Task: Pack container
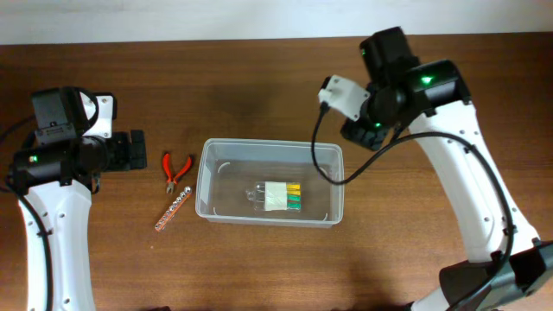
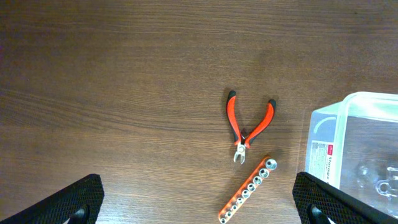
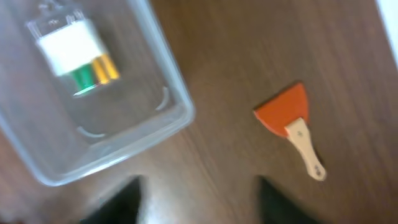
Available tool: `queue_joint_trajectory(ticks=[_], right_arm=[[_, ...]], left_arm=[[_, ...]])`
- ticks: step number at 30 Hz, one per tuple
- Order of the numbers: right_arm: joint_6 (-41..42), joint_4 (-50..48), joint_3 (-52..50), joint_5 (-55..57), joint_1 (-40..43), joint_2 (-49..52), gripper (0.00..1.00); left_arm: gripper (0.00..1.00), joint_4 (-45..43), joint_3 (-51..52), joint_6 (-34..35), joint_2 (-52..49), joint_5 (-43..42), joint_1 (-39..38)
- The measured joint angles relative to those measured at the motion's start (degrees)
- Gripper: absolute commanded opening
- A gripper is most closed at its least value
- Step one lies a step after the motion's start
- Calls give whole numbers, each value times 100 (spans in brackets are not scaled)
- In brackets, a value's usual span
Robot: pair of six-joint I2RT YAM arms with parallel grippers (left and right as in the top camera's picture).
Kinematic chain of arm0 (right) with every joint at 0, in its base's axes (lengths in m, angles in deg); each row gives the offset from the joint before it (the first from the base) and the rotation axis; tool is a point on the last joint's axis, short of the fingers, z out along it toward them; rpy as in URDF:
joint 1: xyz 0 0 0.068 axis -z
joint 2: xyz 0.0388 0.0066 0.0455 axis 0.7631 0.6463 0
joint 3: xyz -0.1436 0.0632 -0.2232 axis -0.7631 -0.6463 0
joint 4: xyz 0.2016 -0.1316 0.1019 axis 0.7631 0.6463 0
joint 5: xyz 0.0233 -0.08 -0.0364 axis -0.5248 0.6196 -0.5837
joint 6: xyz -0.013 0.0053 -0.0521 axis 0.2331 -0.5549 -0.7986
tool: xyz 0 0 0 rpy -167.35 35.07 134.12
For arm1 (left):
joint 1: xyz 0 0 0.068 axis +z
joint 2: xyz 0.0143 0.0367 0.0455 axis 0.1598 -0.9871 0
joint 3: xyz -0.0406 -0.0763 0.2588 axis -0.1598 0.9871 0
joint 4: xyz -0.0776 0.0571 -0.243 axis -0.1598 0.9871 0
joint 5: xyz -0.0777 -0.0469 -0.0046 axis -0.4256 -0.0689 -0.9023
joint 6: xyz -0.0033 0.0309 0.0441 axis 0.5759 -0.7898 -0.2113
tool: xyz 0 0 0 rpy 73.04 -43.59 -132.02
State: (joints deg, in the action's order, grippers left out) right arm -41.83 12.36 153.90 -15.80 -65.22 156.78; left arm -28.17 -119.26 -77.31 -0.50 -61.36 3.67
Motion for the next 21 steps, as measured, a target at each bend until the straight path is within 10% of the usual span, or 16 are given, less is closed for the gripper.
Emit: queue_joint_trajectory(ticks=[7,21], right_arm=[[608,-293,7,114,662,0,99],[7316,-1967,111,48,1300,103,99]], left_arm=[[99,0,0,59,0,-59,0],[99,-22,0,317,0,-299,0]])
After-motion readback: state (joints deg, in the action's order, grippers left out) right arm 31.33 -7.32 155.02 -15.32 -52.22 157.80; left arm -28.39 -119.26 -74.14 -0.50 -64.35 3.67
